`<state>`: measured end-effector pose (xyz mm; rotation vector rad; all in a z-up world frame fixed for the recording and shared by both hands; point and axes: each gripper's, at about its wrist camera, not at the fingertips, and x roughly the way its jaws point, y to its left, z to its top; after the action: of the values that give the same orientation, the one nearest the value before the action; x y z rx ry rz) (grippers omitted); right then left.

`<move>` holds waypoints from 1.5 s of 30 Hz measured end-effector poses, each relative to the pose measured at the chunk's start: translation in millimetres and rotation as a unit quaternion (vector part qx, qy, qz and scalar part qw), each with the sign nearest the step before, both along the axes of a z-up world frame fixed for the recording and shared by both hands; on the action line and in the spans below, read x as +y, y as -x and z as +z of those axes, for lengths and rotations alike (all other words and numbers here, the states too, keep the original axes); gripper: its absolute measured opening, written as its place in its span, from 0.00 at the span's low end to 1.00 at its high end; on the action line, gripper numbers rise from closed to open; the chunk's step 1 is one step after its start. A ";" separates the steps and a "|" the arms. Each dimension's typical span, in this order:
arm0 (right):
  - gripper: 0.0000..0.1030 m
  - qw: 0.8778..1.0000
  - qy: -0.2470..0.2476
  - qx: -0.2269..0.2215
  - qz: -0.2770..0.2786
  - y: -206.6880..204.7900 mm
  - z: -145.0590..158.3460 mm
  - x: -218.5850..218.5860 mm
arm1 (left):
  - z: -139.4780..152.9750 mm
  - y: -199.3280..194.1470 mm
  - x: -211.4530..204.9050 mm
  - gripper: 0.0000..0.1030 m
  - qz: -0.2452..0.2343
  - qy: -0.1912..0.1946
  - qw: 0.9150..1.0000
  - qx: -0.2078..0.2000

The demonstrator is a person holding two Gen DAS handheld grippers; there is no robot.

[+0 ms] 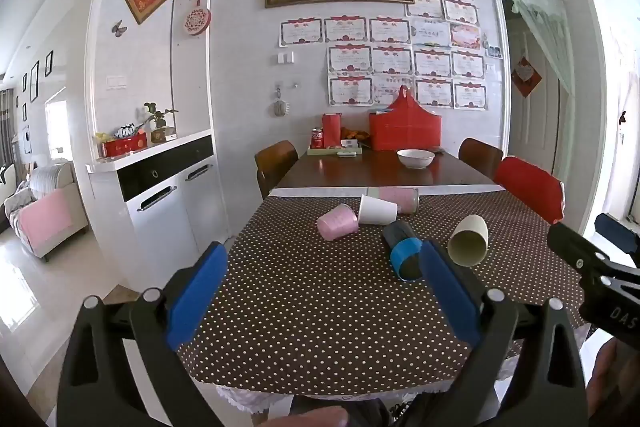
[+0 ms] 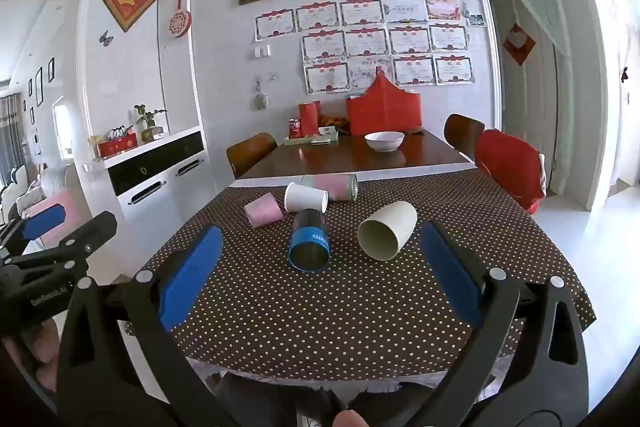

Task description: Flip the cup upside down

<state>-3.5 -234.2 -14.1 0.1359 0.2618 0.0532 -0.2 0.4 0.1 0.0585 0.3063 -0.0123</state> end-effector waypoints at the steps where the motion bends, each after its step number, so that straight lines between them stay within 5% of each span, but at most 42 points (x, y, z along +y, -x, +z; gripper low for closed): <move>1: 0.94 1.000 -0.001 0.001 0.000 0.0 0.3 0.2 | 0.0 0.0 0.1 0.93 0.000 0.001 1.000 0.001; 45: 0.94 1.000 0.011 -0.012 -0.011 -2.0 13.9 1.6 | -0.6 -5.6 2.0 0.97 -0.015 0.030 0.999 -0.011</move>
<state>-1.5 -232.6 -0.2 0.1171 0.2358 0.0299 5.4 2.4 -0.5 0.0046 0.2836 -0.0499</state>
